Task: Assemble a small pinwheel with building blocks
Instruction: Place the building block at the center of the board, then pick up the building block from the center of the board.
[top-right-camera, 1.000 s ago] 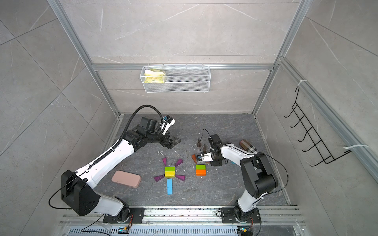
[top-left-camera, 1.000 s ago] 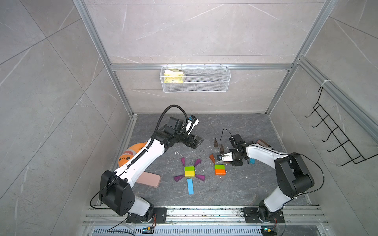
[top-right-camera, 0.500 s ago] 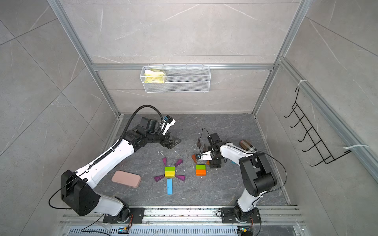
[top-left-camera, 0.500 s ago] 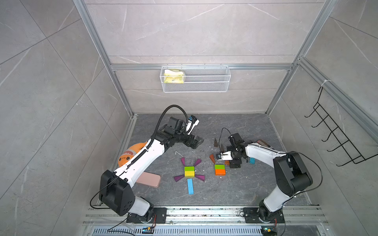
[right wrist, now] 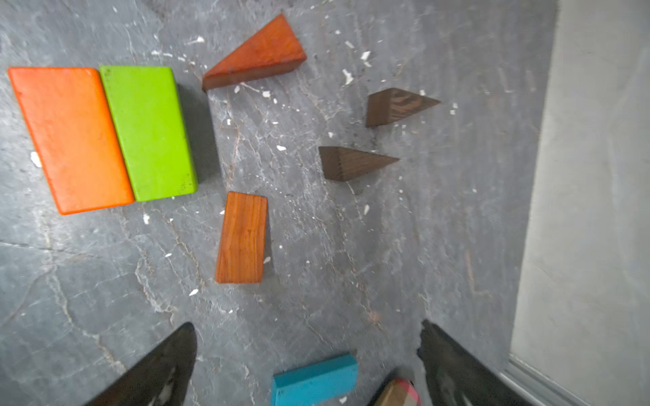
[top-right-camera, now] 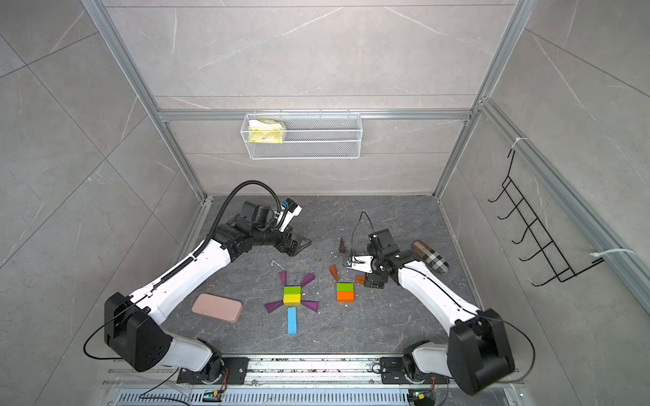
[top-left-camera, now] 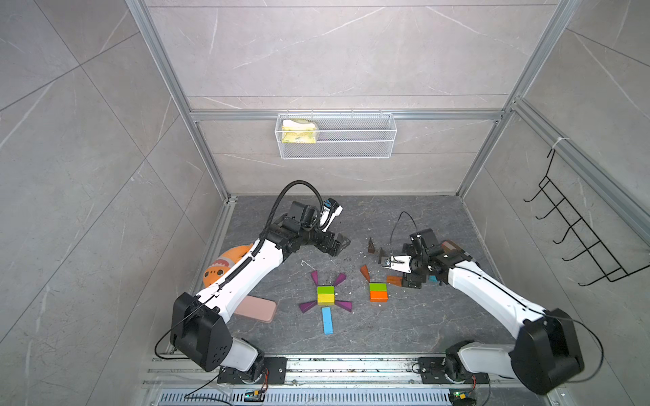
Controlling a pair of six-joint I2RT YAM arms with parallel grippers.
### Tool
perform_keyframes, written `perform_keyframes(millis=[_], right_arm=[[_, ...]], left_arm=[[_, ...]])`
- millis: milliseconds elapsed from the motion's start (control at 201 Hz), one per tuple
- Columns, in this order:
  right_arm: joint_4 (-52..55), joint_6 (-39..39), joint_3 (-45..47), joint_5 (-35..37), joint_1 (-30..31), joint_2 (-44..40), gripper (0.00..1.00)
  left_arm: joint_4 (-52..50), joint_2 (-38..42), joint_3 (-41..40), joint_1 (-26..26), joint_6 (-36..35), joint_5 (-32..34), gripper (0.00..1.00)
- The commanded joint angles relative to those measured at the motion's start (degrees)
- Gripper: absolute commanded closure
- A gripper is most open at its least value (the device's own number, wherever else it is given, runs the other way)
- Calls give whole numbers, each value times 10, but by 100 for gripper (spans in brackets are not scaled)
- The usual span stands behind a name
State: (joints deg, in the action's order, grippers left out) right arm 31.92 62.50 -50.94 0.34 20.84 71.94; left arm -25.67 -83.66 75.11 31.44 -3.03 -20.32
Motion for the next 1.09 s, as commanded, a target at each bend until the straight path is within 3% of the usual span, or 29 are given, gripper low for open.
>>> perform_keyframes(millis=[0, 35, 105, 239, 324, 453, 518, 990, 1045, 1090], right_arm=[[17, -169, -13, 43, 15, -14, 1], [65, -196, -41, 61, 23, 7, 1], [173, -173, -101, 38, 25, 70, 0], [77, -179, -73, 66, 21, 122, 1], [48, -172, -43, 64, 18, 141, 14], [22, -163, -9, 27, 17, 124, 21], [3, -158, 4, 46, 19, 128, 22], [23, -169, -42, 25, 17, 245, 38], [26, -170, -44, 18, 17, 248, 45], [36, -170, -52, 4, 16, 249, 60]], left_arm=[[11, 18, 7, -4, -7, -20, 0], [13, 20, 5, -4, -6, -15, 0], [35, 27, -10, -4, 3, 1, 0], [54, 26, -23, -5, 20, -4, 0], [43, 21, -15, -4, 7, -32, 1], [59, 45, -29, -6, -1, -18, 4], [65, 55, -35, -7, 0, -12, 4], [64, 52, -33, -8, -2, -18, 7], [64, 52, -32, -8, -2, -19, 7], [64, 51, -33, -8, -2, -19, 7]])
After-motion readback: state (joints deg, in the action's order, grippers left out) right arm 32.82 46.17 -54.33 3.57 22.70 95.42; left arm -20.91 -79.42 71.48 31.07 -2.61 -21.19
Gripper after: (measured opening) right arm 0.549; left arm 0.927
